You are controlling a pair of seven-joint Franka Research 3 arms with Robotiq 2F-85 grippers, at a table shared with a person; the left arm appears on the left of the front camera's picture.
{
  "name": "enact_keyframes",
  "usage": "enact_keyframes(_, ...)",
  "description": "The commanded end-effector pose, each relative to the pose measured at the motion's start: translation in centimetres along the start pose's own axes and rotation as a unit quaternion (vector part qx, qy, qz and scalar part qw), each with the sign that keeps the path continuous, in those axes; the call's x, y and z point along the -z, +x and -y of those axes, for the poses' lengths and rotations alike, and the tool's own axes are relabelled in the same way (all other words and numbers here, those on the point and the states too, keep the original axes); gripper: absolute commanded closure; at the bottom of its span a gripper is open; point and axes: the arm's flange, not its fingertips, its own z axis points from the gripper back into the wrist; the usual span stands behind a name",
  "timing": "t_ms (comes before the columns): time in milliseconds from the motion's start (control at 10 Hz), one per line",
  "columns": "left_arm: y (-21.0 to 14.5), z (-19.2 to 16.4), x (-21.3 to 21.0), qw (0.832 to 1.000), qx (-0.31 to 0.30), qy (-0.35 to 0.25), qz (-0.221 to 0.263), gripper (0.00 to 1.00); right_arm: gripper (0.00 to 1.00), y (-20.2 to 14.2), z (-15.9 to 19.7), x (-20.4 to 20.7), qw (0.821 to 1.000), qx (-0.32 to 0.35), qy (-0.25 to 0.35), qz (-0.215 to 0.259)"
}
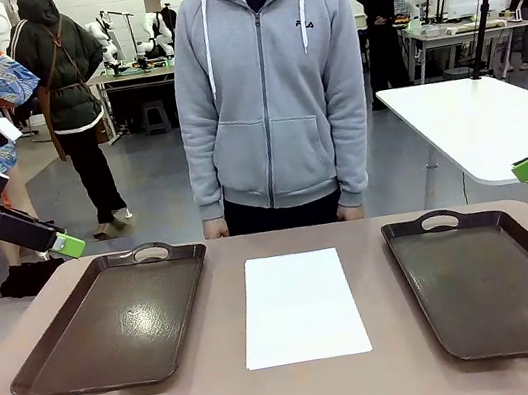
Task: Sort the A4 documents.
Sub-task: Receive the A4 Paper.
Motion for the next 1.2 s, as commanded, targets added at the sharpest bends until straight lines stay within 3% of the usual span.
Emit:
enact_keyframes(0, 0.01, -0.03, -0.04, 1.000, 0.001, -0.006, 0.005, 0.00, 0.00, 0.02, 0.03, 0.22, 1.000, 0.000, 0.004, 0.001)
enact_keyframes(1100, 0.01, -0.03, -0.04, 1.000, 0.001, -0.006, 0.005, 0.00, 0.00, 0.02, 0.03, 0.22, 1.000, 0.000, 0.004, 0.001)
